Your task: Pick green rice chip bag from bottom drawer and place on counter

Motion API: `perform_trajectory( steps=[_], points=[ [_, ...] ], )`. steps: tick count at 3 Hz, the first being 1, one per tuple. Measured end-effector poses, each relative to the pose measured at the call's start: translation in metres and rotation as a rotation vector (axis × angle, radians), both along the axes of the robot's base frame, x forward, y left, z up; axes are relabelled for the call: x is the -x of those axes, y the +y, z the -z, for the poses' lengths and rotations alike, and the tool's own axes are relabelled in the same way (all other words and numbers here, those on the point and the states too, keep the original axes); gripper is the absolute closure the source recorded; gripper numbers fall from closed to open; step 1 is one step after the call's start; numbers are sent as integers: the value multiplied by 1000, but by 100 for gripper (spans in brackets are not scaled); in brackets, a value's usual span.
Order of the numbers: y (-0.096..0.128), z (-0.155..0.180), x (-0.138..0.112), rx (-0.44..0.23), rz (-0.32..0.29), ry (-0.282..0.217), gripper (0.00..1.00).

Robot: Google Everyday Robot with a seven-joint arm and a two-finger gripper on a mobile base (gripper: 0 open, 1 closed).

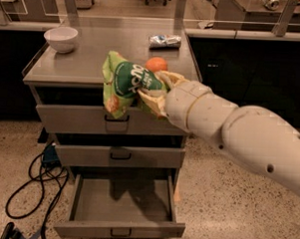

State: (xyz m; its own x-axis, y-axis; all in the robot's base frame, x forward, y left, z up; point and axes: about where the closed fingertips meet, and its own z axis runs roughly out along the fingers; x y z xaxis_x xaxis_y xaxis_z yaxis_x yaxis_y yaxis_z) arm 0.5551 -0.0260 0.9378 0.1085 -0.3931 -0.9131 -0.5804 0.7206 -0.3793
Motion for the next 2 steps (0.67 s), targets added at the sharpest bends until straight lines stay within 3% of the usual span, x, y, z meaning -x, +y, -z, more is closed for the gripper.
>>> perform_trajectory(
  steps=[2],
  points=[
    [-24,-131,-86,-99,125,-170,100]
  ],
)
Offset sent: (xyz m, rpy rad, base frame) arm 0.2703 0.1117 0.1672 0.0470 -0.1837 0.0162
